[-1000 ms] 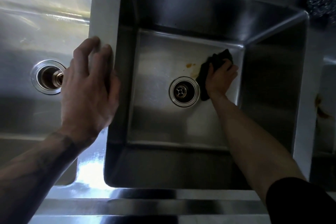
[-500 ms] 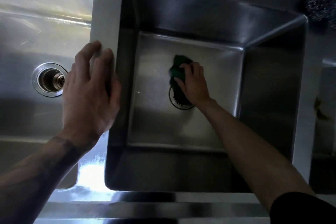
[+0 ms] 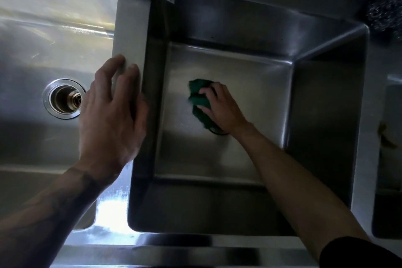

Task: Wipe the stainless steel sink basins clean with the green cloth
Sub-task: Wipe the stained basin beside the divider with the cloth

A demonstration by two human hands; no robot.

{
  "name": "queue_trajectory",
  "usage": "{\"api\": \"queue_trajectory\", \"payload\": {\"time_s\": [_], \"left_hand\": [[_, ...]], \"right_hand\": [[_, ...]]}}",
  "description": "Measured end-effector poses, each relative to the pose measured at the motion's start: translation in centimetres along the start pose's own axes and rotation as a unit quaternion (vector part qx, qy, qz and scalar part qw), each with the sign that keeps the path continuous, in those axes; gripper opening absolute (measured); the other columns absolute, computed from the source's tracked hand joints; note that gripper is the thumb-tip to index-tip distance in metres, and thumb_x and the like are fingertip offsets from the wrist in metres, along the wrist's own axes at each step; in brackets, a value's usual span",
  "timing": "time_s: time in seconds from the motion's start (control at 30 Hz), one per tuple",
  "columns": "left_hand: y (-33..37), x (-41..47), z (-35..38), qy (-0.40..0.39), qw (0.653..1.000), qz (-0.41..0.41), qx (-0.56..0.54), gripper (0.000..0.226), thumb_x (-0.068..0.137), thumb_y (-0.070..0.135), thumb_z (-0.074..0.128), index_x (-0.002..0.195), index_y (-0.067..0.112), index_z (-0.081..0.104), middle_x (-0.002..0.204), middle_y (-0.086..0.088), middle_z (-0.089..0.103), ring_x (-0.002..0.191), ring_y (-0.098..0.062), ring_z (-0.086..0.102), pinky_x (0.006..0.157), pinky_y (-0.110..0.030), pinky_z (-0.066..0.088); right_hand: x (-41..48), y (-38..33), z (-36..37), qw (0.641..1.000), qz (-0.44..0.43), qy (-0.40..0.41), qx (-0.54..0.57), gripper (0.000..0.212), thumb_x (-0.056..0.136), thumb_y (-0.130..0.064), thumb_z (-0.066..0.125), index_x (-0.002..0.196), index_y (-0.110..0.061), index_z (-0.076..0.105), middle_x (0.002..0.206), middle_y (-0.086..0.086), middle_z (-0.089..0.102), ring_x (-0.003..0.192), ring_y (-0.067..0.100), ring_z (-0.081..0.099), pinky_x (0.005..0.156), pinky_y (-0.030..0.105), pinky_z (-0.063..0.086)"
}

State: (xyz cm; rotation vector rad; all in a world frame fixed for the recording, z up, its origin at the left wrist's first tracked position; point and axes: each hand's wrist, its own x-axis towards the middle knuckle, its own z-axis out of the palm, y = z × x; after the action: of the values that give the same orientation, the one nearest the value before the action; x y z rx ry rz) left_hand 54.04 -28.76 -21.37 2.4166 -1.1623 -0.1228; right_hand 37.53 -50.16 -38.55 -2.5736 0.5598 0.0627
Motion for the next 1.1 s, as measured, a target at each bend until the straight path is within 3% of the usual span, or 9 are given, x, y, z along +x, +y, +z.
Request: {"api": "queue_trajectory", "payload": {"time_s": [0.23,0.3,0.47,0.7,0.8,0.87,0.93,1.0,1.1], "left_hand": [[-0.1,-0.1,0.0,0.004,1.0,-0.005,0.002,0.042,0.103,0.02,0.049,0.142,0.004,0.053,0.154,-0.023,0.043,0.119,-0.047,0.056,0.093,-0.056,0.05],[-0.1,0.0,0.0,0.001,1.0,-0.006,0.004,0.043,0.103,0.021,0.049,0.143,0.005,0.053,0.155,-0.022,0.044,0.123,-0.046,0.056,0.094,-0.055,0.049],[0.2,0.0,-0.1,0.003,1.0,-0.01,0.004,0.043,0.102,0.018,0.051,0.142,0.003,0.054,0.154,-0.023,0.045,0.122,-0.047,0.056,0.094,-0.055,0.048],[0.3,0.0,-0.2,0.009,1.0,-0.007,0.0,0.043,0.101,0.017,0.053,0.142,0.002,0.055,0.153,-0.024,0.046,0.118,-0.047,0.057,0.094,-0.055,0.048],[0.2,0.1,-0.2,0.009,1.0,-0.008,0.002,0.043,0.101,0.017,0.052,0.142,0.002,0.055,0.153,-0.024,0.046,0.119,-0.047,0.057,0.095,-0.055,0.048],[0.2,0.0,-0.1,0.008,1.0,-0.01,0.004,0.043,0.101,0.017,0.053,0.142,0.002,0.055,0.153,-0.024,0.046,0.118,-0.047,0.057,0.095,-0.055,0.048],[0.2,0.1,-0.2,0.009,1.0,-0.011,0.004,0.043,0.101,0.017,0.053,0.142,0.002,0.055,0.153,-0.024,0.046,0.119,-0.047,0.057,0.095,-0.055,0.048],[0.2,0.1,-0.2,0.01,1.0,-0.009,0.004,0.043,0.101,0.016,0.053,0.142,0.001,0.056,0.153,-0.025,0.047,0.121,-0.047,0.057,0.096,-0.055,0.048],[0.1,0.1,-0.2,0.01,1.0,-0.003,-0.004,0.043,0.1,0.014,0.054,0.141,-0.001,0.056,0.151,-0.026,0.047,0.125,-0.047,0.057,0.098,-0.056,0.049]], "right_hand": [[-5.7,5.8,-1.4,0.898,0.393,0.197,-0.021,0.047,0.097,-0.026,0.062,0.13,0.005,0.051,0.126,0.032,0.049,0.113,0.05,0.05,0.101,0.049,0.04],[-8.7,3.7,-0.4,0.887,0.418,0.19,-0.042,0.048,0.097,-0.026,0.061,0.13,0.006,0.049,0.125,0.034,0.049,0.113,0.05,0.049,0.102,0.052,0.039],[-11.9,2.4,0.1,0.945,0.31,0.098,-0.031,0.049,0.098,-0.025,0.064,0.134,0.004,0.047,0.129,0.031,0.044,0.112,0.047,0.047,0.097,0.048,0.041],[3.1,3.5,-2.1,0.799,0.551,0.241,0.032,0.061,0.101,-0.041,0.053,0.147,-0.003,0.04,0.146,0.029,0.039,0.128,0.044,0.044,0.11,0.043,0.029],[6.1,-1.1,-0.3,0.874,0.421,0.237,0.052,0.066,0.095,-0.047,0.059,0.141,-0.001,0.048,0.137,0.03,0.045,0.118,0.047,0.047,0.104,0.046,0.038],[5.8,-3.1,0.9,0.957,0.246,0.152,0.024,0.065,0.093,-0.049,0.062,0.139,-0.004,0.049,0.136,0.028,0.045,0.119,0.044,0.046,0.103,0.046,0.043],[5.2,-2.1,1.0,0.991,0.11,0.079,0.005,0.062,0.093,-0.045,0.064,0.14,-0.008,0.05,0.138,0.024,0.042,0.122,0.039,0.044,0.102,0.045,0.047],[4.7,0.1,0.5,0.985,0.136,0.109,-0.002,0.059,0.094,-0.04,0.065,0.142,-0.009,0.05,0.143,0.025,0.039,0.125,0.041,0.043,0.105,0.045,0.046],[4.7,2.3,-0.4,0.9,0.365,0.239,0.001,0.059,0.097,-0.037,0.061,0.147,-0.008,0.047,0.148,0.028,0.037,0.128,0.046,0.042,0.109,0.04,0.031]]}}
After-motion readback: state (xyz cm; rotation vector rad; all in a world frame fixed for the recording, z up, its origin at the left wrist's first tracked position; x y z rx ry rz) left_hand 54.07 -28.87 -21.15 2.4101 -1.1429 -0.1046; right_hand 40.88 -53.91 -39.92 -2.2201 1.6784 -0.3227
